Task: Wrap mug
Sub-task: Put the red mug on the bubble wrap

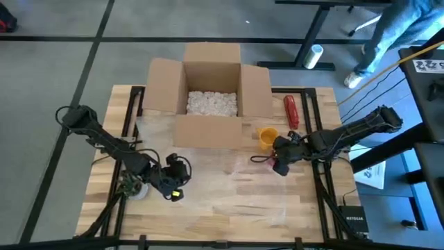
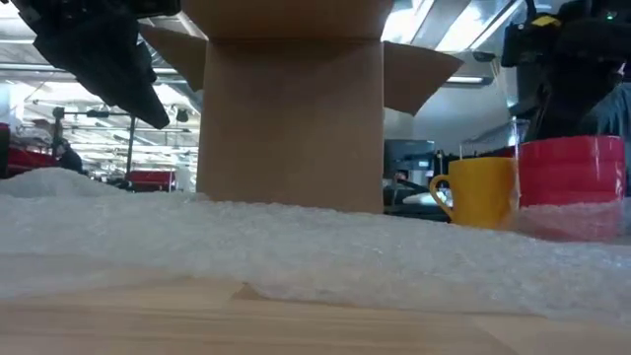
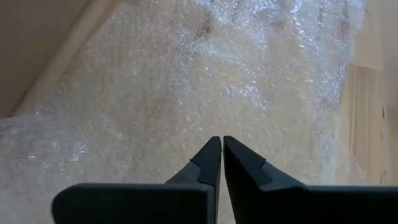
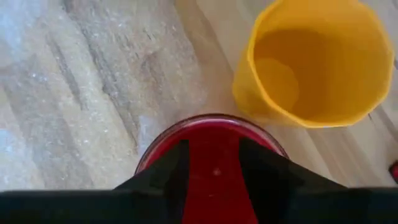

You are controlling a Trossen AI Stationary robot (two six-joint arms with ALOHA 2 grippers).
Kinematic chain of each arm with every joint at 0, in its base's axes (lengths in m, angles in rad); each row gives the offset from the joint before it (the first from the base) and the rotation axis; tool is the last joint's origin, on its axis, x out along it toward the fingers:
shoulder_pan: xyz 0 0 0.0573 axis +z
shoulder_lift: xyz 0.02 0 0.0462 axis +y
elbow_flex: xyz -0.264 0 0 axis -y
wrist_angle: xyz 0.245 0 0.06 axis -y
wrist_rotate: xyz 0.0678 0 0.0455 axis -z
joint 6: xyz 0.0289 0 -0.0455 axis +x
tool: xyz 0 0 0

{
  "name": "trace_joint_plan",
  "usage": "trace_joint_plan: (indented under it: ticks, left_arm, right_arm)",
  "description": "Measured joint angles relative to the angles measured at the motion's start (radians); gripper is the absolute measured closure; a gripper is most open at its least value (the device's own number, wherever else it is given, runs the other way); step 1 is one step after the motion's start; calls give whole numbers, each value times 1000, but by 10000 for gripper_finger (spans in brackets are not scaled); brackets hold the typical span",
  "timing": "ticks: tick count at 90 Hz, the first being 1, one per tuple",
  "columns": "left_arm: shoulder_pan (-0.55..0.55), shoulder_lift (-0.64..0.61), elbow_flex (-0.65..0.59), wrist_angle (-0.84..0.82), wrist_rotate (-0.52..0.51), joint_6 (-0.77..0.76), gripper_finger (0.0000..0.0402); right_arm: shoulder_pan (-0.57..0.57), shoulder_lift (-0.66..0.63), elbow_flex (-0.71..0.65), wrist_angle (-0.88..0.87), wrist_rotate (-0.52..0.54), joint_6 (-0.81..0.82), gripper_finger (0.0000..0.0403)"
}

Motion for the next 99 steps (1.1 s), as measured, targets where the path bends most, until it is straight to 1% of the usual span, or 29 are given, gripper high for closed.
trace_joint_plan:
  ticks: [9, 25, 50, 65, 74, 83, 93, 99]
  left_arm:
    - [0, 0, 0, 1, 0, 0, 402]
    - [0, 0, 0, -1, 0, 4, 402]
    - [0, 0, 0, -1, 0, 4, 402]
    - [0, 0, 0, -1, 0, 4, 402]
    - [0, 0, 0, -1, 0, 4, 402]
    - [-2, 0, 0, 0, 0, 4, 402]
    - [-7, 0, 0, -1, -1, 4, 402]
    - [-13, 0, 0, -1, 0, 4, 402]
  right_arm:
    - [0, -1, 0, 17, -2, 4, 279]
    - [0, -1, 0, 82, -52, 7, 279]
    - [1, 7, 1, 80, -91, 66, 279]
    - [1, 12, 1, 75, -154, 85, 279]
    - [1, 22, 1, 65, -173, 93, 279]
    - [1, 19, 1, 67, -159, 92, 279]
    - [1, -7, 1, 65, -84, 92, 279]
    - [1, -16, 1, 71, -60, 92, 279]
